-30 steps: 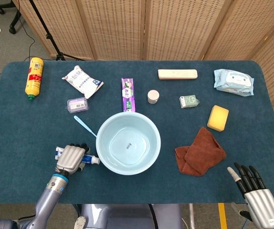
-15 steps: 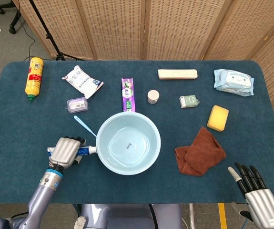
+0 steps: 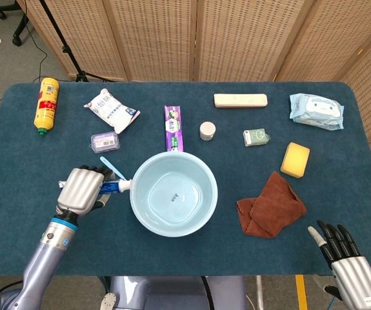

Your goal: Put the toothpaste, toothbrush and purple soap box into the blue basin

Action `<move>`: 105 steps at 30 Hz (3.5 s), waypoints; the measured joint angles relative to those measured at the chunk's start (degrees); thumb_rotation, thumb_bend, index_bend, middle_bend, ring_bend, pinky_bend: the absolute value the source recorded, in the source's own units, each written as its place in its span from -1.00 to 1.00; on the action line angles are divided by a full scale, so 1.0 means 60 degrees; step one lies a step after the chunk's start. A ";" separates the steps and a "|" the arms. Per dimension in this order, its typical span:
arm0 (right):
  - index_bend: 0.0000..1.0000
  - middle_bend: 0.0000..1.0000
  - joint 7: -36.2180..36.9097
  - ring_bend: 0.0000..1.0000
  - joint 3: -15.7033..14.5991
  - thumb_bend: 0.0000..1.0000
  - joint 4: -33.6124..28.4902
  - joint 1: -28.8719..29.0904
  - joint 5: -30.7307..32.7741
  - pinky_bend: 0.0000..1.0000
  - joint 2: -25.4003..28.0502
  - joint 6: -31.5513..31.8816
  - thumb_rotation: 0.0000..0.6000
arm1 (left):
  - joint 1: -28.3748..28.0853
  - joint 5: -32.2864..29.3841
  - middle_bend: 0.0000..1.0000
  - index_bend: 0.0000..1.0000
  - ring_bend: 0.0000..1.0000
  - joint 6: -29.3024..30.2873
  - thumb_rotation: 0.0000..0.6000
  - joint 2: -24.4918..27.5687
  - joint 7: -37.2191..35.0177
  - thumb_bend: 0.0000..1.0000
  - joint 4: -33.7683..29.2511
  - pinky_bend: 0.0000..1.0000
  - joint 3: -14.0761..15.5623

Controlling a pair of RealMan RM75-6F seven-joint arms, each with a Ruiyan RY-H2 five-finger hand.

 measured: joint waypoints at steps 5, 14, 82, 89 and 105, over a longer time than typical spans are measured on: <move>-1.00 -1.00 0.0065 -1.00 0.0006 -0.74 -0.0003 0.0001 0.0026 -1.00 0.0025 0.0006 1.00 | -0.0024 0.1301 -0.04 0.63 0.04 0.0589 1.00 -0.1361 -0.0387 -0.08 0.0641 -0.06 -0.0088; -1.00 -1.00 0.0309 -1.00 0.0019 -0.74 -0.0002 0.0023 0.0067 -1.00 0.0104 0.0039 1.00 | -0.0874 0.1317 -0.04 0.63 0.04 0.0595 1.00 -0.3598 0.0152 -0.10 0.2065 -0.06 -0.0761; -1.00 -1.00 0.0286 -1.00 -0.0016 -0.74 0.0023 0.0035 -0.0026 -1.00 0.0065 -0.0008 1.00 | -0.1528 -0.1236 -1.00 -0.63 -1.00 -0.2015 1.00 0.1528 0.0350 -0.46 -0.0019 -0.58 -0.0465; -1.00 -1.00 0.0209 -1.00 -0.0028 -0.74 0.0020 0.0038 -0.0028 -1.00 0.0029 -0.0058 1.00 | -0.1616 -0.1831 -1.00 -0.49 -1.00 -0.2896 1.00 0.2528 0.0032 -0.44 0.0373 -0.58 0.0006; -1.00 -1.00 0.0202 -1.00 -0.0019 -0.74 0.0043 0.0053 0.0012 -1.00 0.0014 -0.0092 1.00 | -0.1927 -0.2198 -1.00 -0.30 -1.00 -0.2823 1.00 0.1401 -0.0079 -0.40 0.2096 -0.58 0.0625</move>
